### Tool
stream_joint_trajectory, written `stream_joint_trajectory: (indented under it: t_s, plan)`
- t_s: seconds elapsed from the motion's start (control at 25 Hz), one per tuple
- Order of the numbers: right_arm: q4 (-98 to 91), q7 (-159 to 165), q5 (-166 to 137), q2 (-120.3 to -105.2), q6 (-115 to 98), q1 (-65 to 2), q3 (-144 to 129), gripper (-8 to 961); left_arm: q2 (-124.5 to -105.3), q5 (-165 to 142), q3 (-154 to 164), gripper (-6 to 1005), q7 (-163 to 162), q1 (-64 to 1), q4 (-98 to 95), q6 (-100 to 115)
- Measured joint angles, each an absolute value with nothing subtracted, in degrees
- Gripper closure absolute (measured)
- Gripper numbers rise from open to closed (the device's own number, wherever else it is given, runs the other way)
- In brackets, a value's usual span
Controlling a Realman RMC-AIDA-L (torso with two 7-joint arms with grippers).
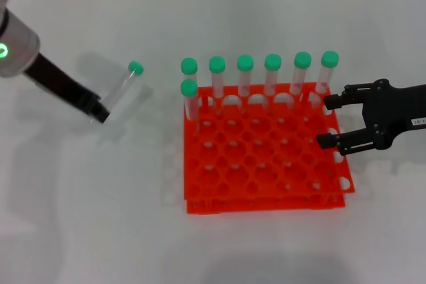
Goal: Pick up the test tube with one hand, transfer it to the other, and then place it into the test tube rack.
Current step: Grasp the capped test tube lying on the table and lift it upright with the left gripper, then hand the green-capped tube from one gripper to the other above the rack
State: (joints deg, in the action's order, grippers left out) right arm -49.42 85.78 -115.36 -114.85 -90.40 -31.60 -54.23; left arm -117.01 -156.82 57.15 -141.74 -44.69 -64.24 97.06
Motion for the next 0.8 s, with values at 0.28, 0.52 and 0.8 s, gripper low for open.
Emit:
stream_joint_trajectory:
  t_s: [0.28, 0.52, 0.8]
  plan:
    - [-49.5, 85.9, -114.4, -114.66, -91.6, -31.4, -54.2, 174, -117.42, -147.3, 57.2, 809, -139.0, -39.1, -77.2, 98.9]
    - [-49.5, 86.4, -114.4, -114.8, -91.9, -31.4, -54.2, 175, -117.62, -136.1, 57.1, 808, -130.6, -34.6, -81.0, 96.8]
    - [-49.5, 87.0, -114.4, -114.96, -92.0, -31.6, -54.2, 176, -118.94, -126.9, 57.4, 806, -116.8, -30.9, -80.4, 88.4]
